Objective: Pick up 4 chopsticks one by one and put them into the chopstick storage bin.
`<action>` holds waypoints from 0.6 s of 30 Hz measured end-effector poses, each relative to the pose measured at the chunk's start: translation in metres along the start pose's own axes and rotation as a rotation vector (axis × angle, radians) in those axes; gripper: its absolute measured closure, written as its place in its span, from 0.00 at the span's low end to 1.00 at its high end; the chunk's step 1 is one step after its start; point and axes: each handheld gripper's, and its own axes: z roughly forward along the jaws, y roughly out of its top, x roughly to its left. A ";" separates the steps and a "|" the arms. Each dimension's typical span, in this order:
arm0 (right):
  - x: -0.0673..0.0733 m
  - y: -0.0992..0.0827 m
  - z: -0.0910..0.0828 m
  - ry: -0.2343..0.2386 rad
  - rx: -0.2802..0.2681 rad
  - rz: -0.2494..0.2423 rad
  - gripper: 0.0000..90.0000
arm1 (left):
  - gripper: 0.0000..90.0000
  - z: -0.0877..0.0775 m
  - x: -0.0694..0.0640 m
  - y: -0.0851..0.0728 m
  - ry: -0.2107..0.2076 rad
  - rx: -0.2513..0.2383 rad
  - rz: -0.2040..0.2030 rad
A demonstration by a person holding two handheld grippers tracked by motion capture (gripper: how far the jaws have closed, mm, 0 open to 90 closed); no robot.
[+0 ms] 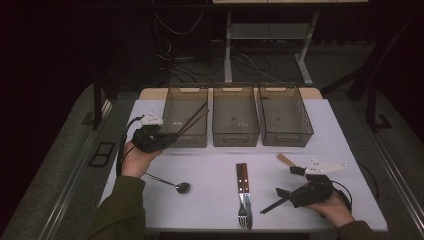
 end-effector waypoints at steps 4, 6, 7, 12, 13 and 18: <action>0.000 0.000 0.000 0.001 -0.001 0.002 0.03 | 0.95 0.005 0.004 0.007 0.009 0.004 -0.009; 0.000 0.000 0.000 0.002 -0.001 0.000 0.03 | 0.95 0.008 0.006 0.010 0.014 0.008 -0.014; 0.000 0.000 0.000 0.002 -0.002 0.000 0.03 | 0.95 0.009 0.008 0.012 0.016 0.009 -0.015; 0.000 0.000 0.000 0.003 -0.001 0.002 0.03 | 0.95 0.014 0.012 0.023 0.037 0.012 -0.024; 0.000 0.000 0.000 0.004 -0.002 0.003 0.03 | 0.95 0.015 0.012 0.025 0.038 0.007 -0.030; 0.000 0.000 0.000 0.004 -0.002 0.003 0.03 | 0.95 0.022 0.018 0.035 0.067 0.011 -0.044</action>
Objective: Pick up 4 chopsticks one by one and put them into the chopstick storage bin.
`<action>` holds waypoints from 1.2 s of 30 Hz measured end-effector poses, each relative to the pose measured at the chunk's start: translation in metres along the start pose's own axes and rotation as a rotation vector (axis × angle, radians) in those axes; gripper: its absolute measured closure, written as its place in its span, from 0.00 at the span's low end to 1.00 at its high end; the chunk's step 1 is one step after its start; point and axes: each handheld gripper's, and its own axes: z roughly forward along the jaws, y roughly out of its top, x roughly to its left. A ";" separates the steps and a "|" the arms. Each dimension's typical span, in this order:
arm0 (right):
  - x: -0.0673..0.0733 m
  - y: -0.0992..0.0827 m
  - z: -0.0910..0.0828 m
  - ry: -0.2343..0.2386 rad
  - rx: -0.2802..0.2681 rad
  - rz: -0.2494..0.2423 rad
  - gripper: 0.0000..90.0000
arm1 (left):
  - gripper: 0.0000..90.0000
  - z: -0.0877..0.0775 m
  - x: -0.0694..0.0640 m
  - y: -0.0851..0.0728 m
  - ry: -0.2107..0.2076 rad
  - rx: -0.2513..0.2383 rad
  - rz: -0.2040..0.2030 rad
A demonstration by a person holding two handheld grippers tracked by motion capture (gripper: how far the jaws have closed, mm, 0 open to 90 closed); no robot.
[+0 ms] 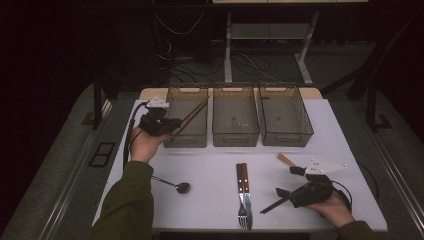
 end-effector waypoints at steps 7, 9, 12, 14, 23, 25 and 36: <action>0.000 0.000 0.000 0.004 -0.002 -0.001 0.03 | 0.95 0.015 0.013 0.009 0.031 -0.003 -0.038; 0.000 0.000 0.000 0.005 -0.002 -0.001 0.03 | 0.95 0.020 0.018 0.011 0.047 -0.009 -0.053; 0.000 0.000 0.000 0.005 -0.003 0.000 0.03 | 0.95 0.027 0.024 0.015 0.063 0.000 -0.069; 0.000 0.000 0.000 0.005 -0.002 -0.001 0.03 | 0.95 0.031 0.029 0.017 0.069 0.004 -0.081; 0.000 0.000 0.000 0.012 -0.002 -0.001 0.03 | 0.95 0.052 0.046 0.023 0.098 -0.019 -0.134; 0.000 0.000 0.000 0.013 -0.005 -0.002 0.03 | 0.95 0.055 0.047 0.025 0.106 -0.013 -0.133; 0.000 0.000 -0.001 0.016 -0.009 0.005 0.03 | 0.94 0.075 0.048 0.024 0.121 0.043 -0.155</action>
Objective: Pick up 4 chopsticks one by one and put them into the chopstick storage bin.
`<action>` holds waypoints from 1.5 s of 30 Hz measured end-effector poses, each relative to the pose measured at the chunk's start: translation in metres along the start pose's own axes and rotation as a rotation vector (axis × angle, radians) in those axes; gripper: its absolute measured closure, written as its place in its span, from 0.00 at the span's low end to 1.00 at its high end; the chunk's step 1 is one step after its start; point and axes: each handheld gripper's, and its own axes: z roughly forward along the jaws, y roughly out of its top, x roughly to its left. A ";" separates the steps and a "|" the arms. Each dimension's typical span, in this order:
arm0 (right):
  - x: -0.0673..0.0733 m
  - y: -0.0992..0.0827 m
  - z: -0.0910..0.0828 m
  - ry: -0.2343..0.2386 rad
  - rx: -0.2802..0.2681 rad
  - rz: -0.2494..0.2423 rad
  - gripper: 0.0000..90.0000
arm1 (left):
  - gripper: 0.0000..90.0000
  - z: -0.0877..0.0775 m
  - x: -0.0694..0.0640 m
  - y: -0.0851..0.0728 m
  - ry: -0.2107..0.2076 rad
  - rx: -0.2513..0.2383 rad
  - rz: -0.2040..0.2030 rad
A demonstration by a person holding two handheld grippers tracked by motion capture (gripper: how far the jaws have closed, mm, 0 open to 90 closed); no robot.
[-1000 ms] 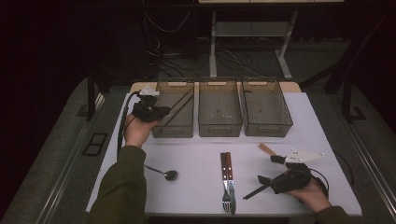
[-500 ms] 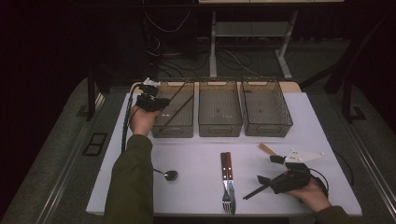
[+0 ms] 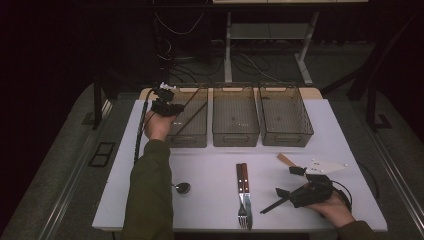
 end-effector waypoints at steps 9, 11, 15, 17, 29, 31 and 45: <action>0.000 0.000 0.000 -0.001 0.000 -0.002 0.03 | 0.57 0.001 -0.010 0.001 0.001 0.000 0.061; 0.000 0.000 0.000 -0.002 0.001 -0.003 0.03 | 0.54 -0.001 -0.012 0.001 -0.013 0.003 0.071; 0.000 0.000 0.001 -0.004 0.001 -0.006 0.03 | 0.50 -0.008 -0.017 0.001 -0.036 -0.003 0.098; 0.000 0.000 0.001 -0.004 0.001 -0.005 0.03 | 0.48 -0.012 -0.018 0.000 -0.050 -0.011 0.101; 0.000 0.000 0.001 -0.003 0.003 -0.006 0.03 | 0.38 -0.043 -0.032 -0.013 -0.126 -0.078 0.143; 0.000 0.000 0.001 -0.003 0.004 -0.007 0.03 | 0.35 -0.050 -0.035 -0.016 -0.140 -0.088 0.151; 0.000 0.000 0.002 -0.005 0.007 -0.005 0.03 | 0.21 -0.074 -0.060 -0.055 -0.199 -0.109 0.187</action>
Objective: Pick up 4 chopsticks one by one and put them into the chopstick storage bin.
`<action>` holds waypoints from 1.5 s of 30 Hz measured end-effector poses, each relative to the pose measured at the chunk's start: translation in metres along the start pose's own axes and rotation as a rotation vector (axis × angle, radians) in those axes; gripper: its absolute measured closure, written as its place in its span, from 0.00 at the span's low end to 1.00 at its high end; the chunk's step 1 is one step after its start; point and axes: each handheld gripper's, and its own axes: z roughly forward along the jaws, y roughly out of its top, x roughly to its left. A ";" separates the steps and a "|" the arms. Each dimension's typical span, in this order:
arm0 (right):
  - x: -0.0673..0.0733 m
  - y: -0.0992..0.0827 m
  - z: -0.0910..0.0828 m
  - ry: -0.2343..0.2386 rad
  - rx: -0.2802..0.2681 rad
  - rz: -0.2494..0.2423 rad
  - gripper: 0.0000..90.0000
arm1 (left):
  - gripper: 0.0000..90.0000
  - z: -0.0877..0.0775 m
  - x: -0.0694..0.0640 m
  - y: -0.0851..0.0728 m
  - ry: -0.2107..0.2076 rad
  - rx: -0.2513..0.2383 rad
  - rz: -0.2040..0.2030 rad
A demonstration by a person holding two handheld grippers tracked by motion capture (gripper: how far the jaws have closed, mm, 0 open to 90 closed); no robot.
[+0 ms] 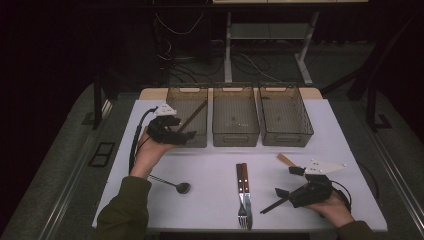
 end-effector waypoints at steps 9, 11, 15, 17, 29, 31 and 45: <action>0.000 0.000 0.000 -0.001 0.002 0.004 0.03 | 0.15 -0.011 -0.020 -0.029 -0.042 -0.017 0.009; 0.000 0.000 0.000 -0.001 0.001 0.004 0.03 | 0.13 -0.013 -0.024 -0.035 -0.045 -0.014 0.013; 0.000 0.000 0.000 -0.001 0.002 0.005 0.03 | 0.08 -0.017 -0.031 -0.049 -0.059 -0.011 0.008; 0.000 0.000 0.000 -0.001 0.003 0.005 0.03 | 0.06 -0.019 -0.033 -0.055 -0.067 -0.016 0.014; 0.000 0.000 -0.001 -0.002 0.003 0.002 0.03 | 0.00 -0.028 -0.054 -0.081 -0.098 -0.046 0.044; 0.000 0.000 -0.002 -0.004 0.005 0.006 0.03 | 0.00 -0.029 -0.058 -0.084 -0.102 -0.046 0.043; 0.004 0.005 -0.011 0.055 0.041 -0.013 0.24 | 0.00 -0.026 -0.077 -0.108 -0.124 -0.008 0.093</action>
